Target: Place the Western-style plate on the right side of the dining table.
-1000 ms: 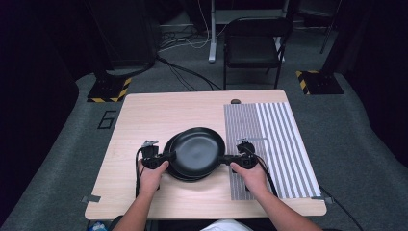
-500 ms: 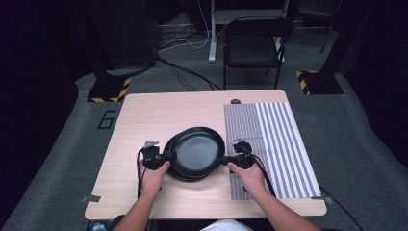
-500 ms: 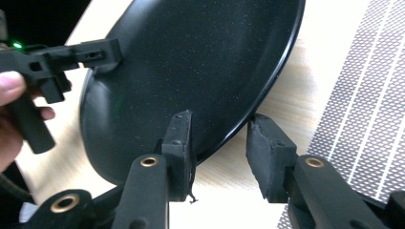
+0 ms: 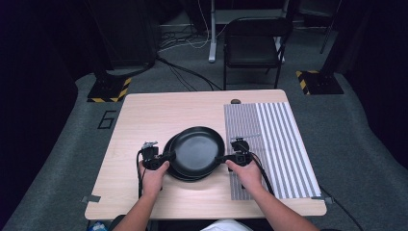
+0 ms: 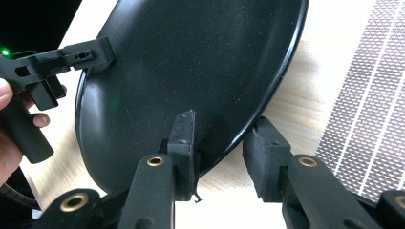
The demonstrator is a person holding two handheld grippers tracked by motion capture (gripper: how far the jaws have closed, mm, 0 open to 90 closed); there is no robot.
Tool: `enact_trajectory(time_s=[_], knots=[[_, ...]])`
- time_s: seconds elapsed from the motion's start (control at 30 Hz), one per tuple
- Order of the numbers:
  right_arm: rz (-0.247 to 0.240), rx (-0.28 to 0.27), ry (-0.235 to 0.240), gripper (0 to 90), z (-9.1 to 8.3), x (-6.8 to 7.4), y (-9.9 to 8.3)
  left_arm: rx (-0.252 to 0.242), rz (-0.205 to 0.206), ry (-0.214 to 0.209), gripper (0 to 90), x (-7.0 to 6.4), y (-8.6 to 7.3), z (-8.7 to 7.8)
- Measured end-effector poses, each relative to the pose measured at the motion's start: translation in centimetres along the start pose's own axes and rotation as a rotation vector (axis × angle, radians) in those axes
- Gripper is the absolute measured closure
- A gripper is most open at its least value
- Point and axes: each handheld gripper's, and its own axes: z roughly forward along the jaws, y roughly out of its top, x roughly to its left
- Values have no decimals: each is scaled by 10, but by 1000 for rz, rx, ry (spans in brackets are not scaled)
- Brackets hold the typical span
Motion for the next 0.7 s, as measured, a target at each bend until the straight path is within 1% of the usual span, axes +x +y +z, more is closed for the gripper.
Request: enact_trajectory(time_s=[0.13,0.17,0.2,0.27,0.33,0.37,0.43,0.47,0.5,0.6,0.7], knots=[[-1,-7,4,662,1,-1,1,3,-5,6,691,-1,0,-1],[16,-1,4,666,1,-1,1,5,-7,7,691,-1,0,-1],[12,-4,10,669,1,-3,1,5,-6,9,692,-1,0,-1],[26,-2,13,674,1,-3,2,10,-5,11,693,-2,1,-1],[28,-4,13,678,2,-3,2,14,-9,12,697,-1,2,-2],[26,-4,12,678,2,-3,2,15,-4,12,700,-1,2,-3],[24,1,16,678,2,-4,3,1,9,15,702,-4,4,-5],[24,1,16,678,2,-4,3,1,9,15,706,-4,4,-5],[38,5,20,679,2,-4,3,-4,8,15,706,-4,4,-6],[36,5,27,683,2,-5,4,-15,11,13,716,-6,5,-9],[46,9,34,689,1,-6,4,-28,20,14,723,-7,7,-11]])
